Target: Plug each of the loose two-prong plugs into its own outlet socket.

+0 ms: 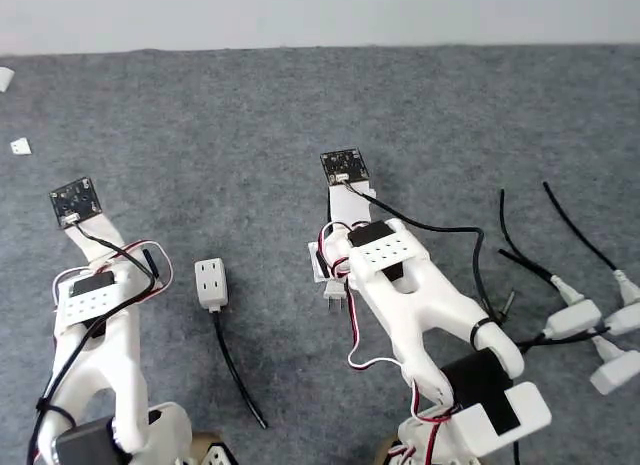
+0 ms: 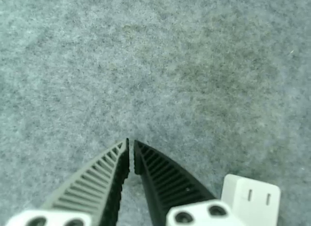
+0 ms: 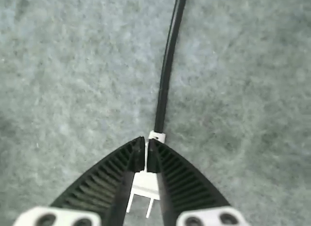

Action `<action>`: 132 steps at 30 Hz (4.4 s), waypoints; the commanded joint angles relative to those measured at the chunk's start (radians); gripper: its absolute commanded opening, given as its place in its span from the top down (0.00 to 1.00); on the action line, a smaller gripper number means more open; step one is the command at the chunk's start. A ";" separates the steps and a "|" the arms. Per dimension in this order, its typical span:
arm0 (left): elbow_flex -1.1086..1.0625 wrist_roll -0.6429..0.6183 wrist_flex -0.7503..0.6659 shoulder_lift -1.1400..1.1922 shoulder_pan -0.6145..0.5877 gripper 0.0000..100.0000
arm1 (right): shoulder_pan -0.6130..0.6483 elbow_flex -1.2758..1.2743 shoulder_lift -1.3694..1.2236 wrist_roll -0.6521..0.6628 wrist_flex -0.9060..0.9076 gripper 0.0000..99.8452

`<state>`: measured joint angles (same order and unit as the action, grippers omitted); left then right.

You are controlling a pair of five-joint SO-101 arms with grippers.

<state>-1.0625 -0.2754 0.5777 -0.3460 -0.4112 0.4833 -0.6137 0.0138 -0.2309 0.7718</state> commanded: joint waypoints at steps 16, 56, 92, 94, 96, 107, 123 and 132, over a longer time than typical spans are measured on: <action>0.036 0.009 0.005 -0.017 0.006 0.99 | -0.010 0.170 -0.140 -0.032 0.082 0.88; 0.036 0.009 0.005 -0.017 0.006 0.99 | -0.015 0.463 -0.377 -0.032 0.321 0.94; 0.041 0.253 0.158 -0.015 0.163 0.99 | 0.248 -0.338 0.725 0.261 -0.062 0.99; 0.042 0.311 0.189 -0.015 0.184 0.99 | 0.254 -0.384 0.809 0.267 -0.077 0.99; 0.042 0.361 0.206 -0.015 0.215 0.99 | 0.254 -0.407 0.858 0.267 -0.079 0.99; -0.022 0.674 0.322 -0.015 0.457 0.99 | 0.271 -0.410 0.894 0.265 -0.041 0.99; -0.044 0.987 0.453 -0.028 0.531 0.99 | 0.318 -0.410 0.892 0.259 -0.045 0.99; -0.018 0.835 0.388 -0.029 0.462 0.99 | 0.246 -0.414 0.880 0.198 -0.099 0.99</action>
<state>-1.1024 0.6820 1.0073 -0.3583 0.0967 0.7871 -1.0418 0.8807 0.0054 0.7242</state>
